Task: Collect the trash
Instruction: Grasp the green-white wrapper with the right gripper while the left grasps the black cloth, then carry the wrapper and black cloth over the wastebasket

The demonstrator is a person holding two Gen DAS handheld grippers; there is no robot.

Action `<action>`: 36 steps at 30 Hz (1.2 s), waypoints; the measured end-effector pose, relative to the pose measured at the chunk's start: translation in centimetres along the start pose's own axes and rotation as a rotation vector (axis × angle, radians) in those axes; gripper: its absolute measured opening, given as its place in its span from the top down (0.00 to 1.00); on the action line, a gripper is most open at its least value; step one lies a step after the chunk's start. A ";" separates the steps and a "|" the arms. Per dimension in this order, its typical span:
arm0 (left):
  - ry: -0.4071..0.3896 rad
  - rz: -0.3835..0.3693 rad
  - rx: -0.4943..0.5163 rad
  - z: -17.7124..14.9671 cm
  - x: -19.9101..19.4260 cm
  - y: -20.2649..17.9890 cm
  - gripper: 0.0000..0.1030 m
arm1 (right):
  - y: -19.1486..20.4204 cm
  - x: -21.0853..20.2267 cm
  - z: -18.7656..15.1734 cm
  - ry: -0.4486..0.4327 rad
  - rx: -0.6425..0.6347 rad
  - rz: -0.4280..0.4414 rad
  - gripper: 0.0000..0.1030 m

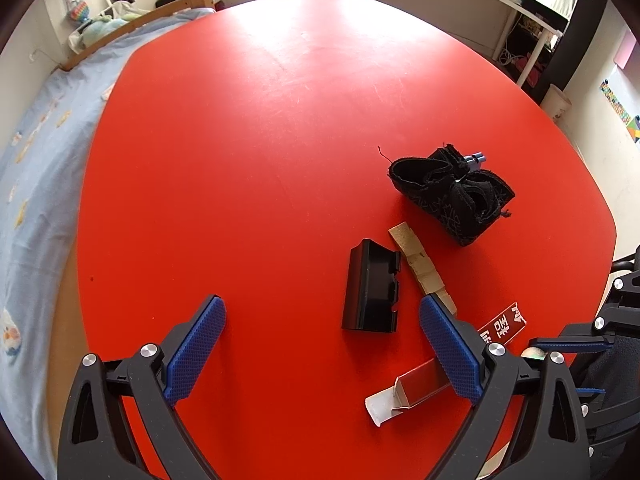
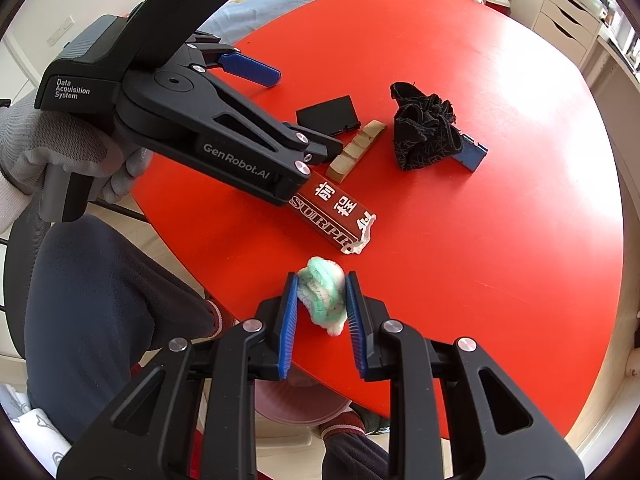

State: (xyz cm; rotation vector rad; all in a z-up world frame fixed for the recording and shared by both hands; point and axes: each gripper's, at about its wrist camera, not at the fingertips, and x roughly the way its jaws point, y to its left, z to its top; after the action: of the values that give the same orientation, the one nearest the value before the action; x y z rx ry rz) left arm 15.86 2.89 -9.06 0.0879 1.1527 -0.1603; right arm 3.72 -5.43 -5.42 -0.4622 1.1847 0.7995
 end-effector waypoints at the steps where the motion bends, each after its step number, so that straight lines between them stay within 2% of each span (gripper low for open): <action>1: -0.005 0.001 -0.001 0.1 -0.1 0.0 0.14 | 0.1 0.0 0.1 -0.001 0.001 -0.001 0.78; 7: -0.014 -0.004 0.014 0.5 -0.5 -0.6 0.36 | -0.1 -0.3 0.1 -0.002 0.016 0.006 0.78; 9: -0.014 -0.005 0.019 0.6 -0.7 -0.8 0.49 | -0.2 -0.3 0.1 -0.003 0.020 0.008 0.78; 12: -0.002 -0.009 0.019 0.8 -0.9 -0.8 0.75 | -0.4 -0.4 0.0 -0.005 0.027 0.010 0.78; 23: -0.007 0.002 -0.043 0.0 -1.3 0.0 0.76 | -1.4 -0.4 -0.2 -0.013 0.057 0.009 0.78; 36: -0.068 -0.002 -0.097 -1.2 -4.3 0.2 0.76 | -2.5 -2.1 -0.6 -0.054 0.110 -0.014 0.78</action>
State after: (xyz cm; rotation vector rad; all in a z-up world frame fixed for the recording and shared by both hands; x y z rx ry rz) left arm 13.12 3.63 -5.60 -0.0040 1.0906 -0.1080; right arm 4.90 -8.12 -3.89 -0.3564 1.1675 0.7264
